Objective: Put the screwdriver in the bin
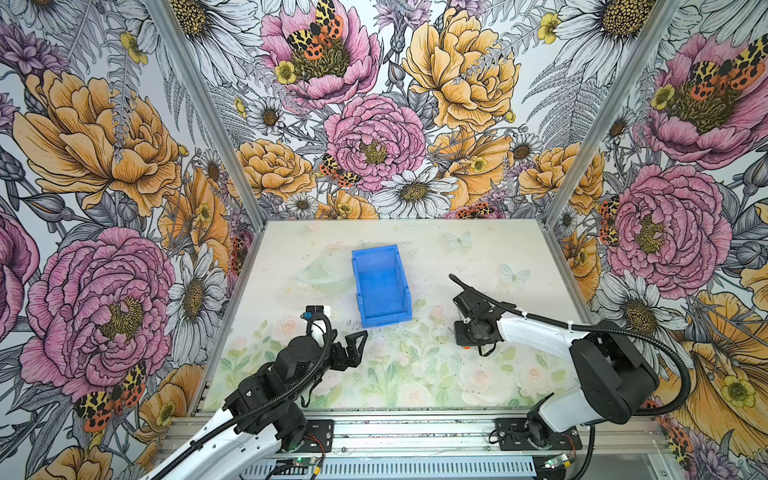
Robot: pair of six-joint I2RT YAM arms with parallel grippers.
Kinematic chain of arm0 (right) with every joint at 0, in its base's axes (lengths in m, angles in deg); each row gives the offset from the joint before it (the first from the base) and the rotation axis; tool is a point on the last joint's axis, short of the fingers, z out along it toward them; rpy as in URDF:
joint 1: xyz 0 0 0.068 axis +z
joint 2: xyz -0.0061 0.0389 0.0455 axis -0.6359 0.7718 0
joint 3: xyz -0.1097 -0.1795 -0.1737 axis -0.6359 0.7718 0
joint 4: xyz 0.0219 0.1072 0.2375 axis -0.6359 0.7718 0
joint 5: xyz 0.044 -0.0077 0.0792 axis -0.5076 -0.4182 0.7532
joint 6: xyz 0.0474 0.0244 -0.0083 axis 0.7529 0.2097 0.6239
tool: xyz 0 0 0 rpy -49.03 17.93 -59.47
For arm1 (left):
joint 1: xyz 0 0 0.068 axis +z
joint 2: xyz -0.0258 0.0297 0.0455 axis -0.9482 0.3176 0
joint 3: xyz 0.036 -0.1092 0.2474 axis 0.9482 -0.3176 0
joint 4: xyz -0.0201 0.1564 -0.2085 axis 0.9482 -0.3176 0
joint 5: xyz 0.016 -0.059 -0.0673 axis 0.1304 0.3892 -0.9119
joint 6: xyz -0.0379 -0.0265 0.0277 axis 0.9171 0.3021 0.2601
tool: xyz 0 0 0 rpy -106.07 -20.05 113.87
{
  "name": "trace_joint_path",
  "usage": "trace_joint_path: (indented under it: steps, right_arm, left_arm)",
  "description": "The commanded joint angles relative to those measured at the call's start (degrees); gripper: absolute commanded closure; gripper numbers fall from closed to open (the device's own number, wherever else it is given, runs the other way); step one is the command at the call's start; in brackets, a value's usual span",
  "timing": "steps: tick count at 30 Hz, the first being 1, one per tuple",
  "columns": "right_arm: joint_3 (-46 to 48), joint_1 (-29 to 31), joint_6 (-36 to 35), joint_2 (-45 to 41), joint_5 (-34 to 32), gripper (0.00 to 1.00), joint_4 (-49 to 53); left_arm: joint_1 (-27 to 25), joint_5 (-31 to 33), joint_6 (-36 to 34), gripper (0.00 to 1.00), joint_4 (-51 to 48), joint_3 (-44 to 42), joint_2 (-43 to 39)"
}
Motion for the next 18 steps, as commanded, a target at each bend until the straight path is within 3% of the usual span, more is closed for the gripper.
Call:
trace_joint_path:
  steps: [1,4,18]
  right_arm:
    - [2.99,-0.13,1.18,0.65,0.94,0.87,0.14]
    - [4.52,-0.11,2.28,-1.61,0.59,0.99,-0.19]
    - [0.64,0.28,0.79,-13.43,2.0,1.0,1.81]
  left_arm:
    - [0.55,-0.42,0.22,0.01,0.99,-1.41,0.71]
    - [0.78,-0.47,-0.35,0.01,1.06,-0.79,2.67]
    - [2.99,-2.52,-2.03,0.01,1.73,0.92,3.2]
